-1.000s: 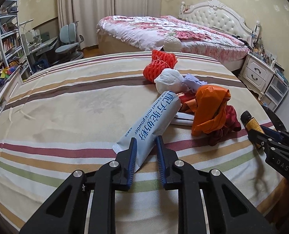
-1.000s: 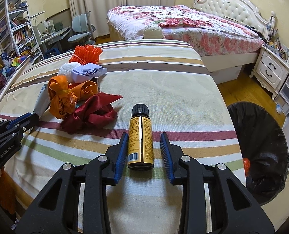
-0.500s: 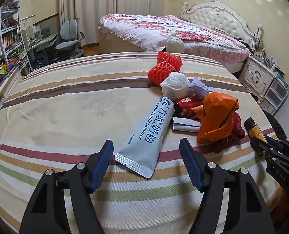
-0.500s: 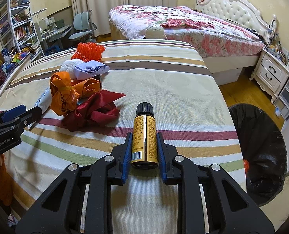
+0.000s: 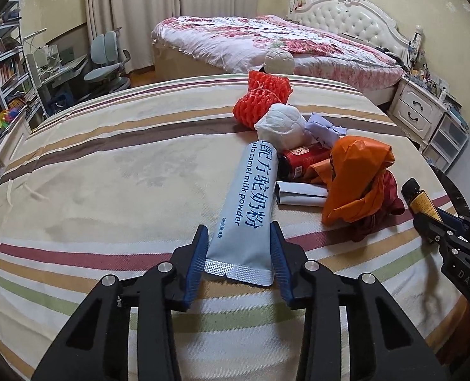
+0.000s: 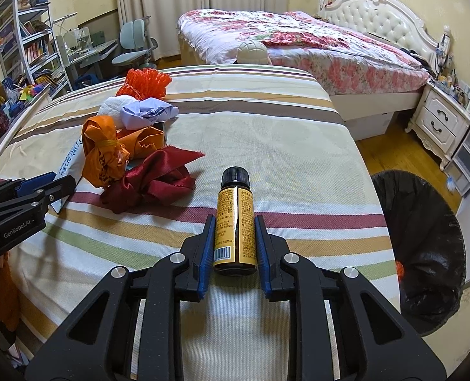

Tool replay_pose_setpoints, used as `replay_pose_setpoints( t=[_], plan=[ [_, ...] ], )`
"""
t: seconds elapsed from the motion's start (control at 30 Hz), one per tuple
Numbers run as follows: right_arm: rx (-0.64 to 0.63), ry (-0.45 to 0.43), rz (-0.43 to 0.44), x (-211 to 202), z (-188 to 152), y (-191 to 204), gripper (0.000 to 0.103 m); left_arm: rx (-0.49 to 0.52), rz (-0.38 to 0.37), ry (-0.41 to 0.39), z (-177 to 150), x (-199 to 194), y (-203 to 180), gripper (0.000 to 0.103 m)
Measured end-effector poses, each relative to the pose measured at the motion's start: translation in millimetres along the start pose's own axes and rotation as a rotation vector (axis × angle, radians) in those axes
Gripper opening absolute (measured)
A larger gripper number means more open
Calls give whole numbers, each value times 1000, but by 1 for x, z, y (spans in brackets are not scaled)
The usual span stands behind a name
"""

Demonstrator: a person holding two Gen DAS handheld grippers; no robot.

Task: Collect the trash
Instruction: 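Carry the bottle and the milk-powder tube over the black trash bin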

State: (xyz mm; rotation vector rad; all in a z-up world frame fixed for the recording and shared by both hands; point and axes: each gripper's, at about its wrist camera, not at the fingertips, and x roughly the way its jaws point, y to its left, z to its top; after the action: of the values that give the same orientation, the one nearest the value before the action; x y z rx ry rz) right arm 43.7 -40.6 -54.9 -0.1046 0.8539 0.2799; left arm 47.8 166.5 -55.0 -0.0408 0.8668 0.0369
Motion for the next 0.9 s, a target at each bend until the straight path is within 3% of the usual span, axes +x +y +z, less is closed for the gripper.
replay_pose_setpoints(
  t=[0.47,0.9],
  plan=[
    [31,-52,-16,-27,-3,-15,23,-56,-36,-83,-11,-47,-4,39],
    [175,-124,-172,-68,-5,-102,23,73,-198,-145,10,-58,-97,39]
  ],
)
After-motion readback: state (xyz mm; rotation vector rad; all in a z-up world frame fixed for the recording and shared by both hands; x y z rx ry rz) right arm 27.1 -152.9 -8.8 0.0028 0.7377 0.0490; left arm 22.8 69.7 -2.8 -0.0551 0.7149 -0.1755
